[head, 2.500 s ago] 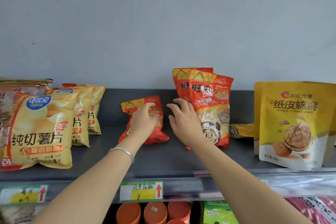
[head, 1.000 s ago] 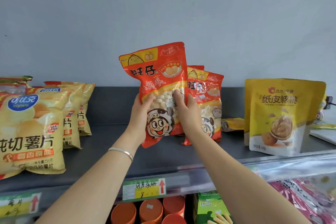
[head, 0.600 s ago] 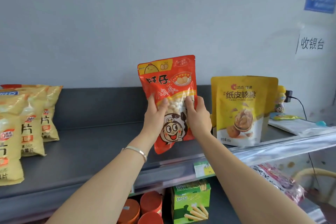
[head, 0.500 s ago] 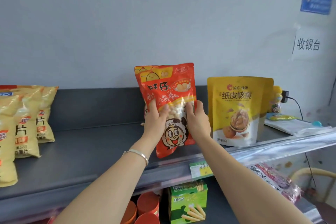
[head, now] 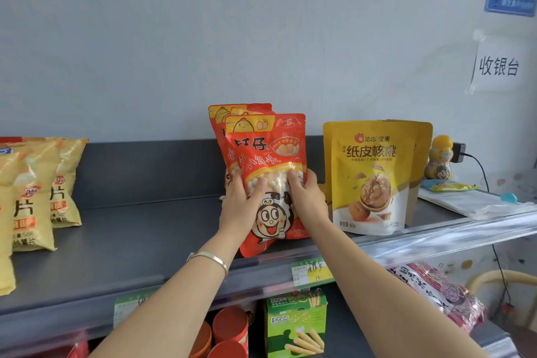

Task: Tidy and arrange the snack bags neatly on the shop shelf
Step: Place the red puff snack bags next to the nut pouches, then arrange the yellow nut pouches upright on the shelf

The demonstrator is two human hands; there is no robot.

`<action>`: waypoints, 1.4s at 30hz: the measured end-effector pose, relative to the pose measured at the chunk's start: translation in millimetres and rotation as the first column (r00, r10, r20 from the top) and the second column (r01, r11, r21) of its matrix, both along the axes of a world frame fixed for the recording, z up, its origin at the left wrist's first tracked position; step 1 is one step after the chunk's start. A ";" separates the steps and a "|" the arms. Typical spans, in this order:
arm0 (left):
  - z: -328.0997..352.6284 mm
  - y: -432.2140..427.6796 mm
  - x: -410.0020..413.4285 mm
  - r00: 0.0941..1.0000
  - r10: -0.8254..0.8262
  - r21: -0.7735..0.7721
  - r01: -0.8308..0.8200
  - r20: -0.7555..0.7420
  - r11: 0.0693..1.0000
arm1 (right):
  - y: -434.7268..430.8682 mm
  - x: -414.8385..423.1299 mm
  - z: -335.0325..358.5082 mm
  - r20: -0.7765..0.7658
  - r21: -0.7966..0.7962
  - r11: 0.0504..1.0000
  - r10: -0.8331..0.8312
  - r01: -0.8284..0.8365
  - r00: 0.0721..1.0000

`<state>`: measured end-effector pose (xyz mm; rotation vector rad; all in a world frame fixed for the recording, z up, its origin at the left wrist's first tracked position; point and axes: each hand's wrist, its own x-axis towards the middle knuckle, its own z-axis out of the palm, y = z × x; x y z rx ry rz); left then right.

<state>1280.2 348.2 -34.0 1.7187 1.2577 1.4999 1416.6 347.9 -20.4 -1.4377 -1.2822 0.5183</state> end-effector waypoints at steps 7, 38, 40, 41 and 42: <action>14.1 -10.5 0.6 0.888 0.436 0.309 -0.377 -0.149 0.873 | -1.7 1.1 2.2 0.211 0.188 0.975 -0.156 0.116 0.965; 35.9 -13.7 157.4 0.933 -0.210 0.044 0.206 0.294 0.978 | -38.3 159.5 4.9 -0.103 0.242 0.945 -0.199 0.219 0.975; 36.1 -12.8 158.0 0.903 -0.262 0.052 0.260 0.339 0.964 | -36.6 161.4 3.2 -0.117 0.258 0.945 -0.175 0.200 0.978; 34.8 -10.0 157.9 0.895 -0.278 0.060 0.274 0.349 0.960 | -37.0 162.1 3.4 -0.133 0.269 0.938 -0.187 0.217 0.973; 32.8 -5.9 157.4 0.894 -0.277 0.059 0.274 0.354 0.960 | -38.2 162.7 4.5 -0.158 0.289 0.924 -0.212 0.251 0.964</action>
